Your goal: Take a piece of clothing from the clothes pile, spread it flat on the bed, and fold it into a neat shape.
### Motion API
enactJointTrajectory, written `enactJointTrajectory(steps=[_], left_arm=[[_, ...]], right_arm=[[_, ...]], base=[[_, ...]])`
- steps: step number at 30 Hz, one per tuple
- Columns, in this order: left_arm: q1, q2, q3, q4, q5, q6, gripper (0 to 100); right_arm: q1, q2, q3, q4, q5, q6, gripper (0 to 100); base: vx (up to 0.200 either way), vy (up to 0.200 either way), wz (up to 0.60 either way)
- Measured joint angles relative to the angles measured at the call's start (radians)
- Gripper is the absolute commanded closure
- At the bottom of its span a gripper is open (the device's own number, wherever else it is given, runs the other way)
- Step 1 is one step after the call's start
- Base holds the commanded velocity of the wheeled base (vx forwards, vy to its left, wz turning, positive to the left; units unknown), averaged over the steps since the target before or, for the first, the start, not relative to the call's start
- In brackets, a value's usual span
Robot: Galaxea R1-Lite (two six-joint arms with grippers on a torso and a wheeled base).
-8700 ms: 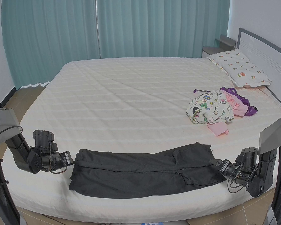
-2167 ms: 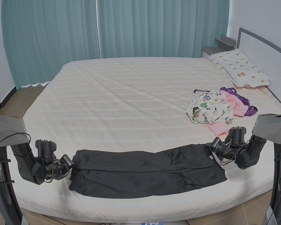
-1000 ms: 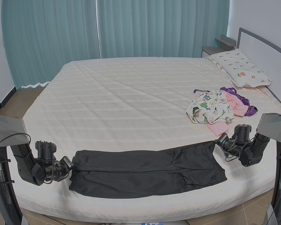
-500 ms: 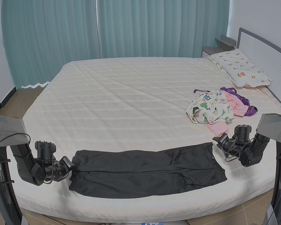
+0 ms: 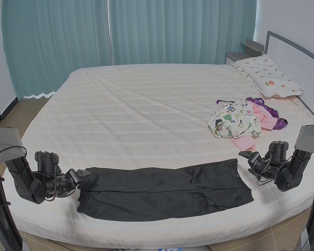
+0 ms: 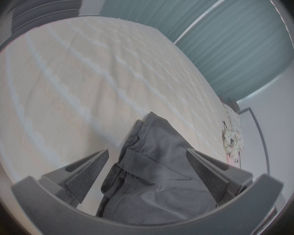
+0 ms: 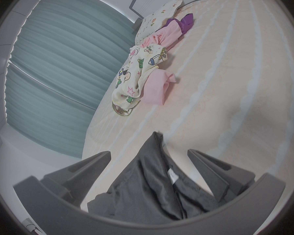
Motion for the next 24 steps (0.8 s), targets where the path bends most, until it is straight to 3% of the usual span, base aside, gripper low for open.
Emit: enactJointTrajectory(steps=[5,8,16,24], left_arm=[[-0.002,-0.018,-0.075,0.206,-0.008,0.165,0],[-0.003,-0.019,-0.121,0.269,-0.011,0.208,0],[-0.015,0.012,-0.195,0.301,-0.026,0.273,0],[-0.021,0.068,-0.209,0.301,-0.067,0.326,0]], right_arm=[[0.004,-0.067,0.125,-0.005,0.002,-0.001,0],[0.007,-0.089,0.195,-0.031,0.007,-0.001,0],[0.013,-0.087,0.331,-0.298,0.041,-0.001,0],[0.017,-0.049,0.371,-0.337,0.049,-0.001,0]], base=[[0.000,0.000,0.00],[0.000,0.000,0.00],[0.000,0.000,0.00],[0.000,0.000,0.00]])
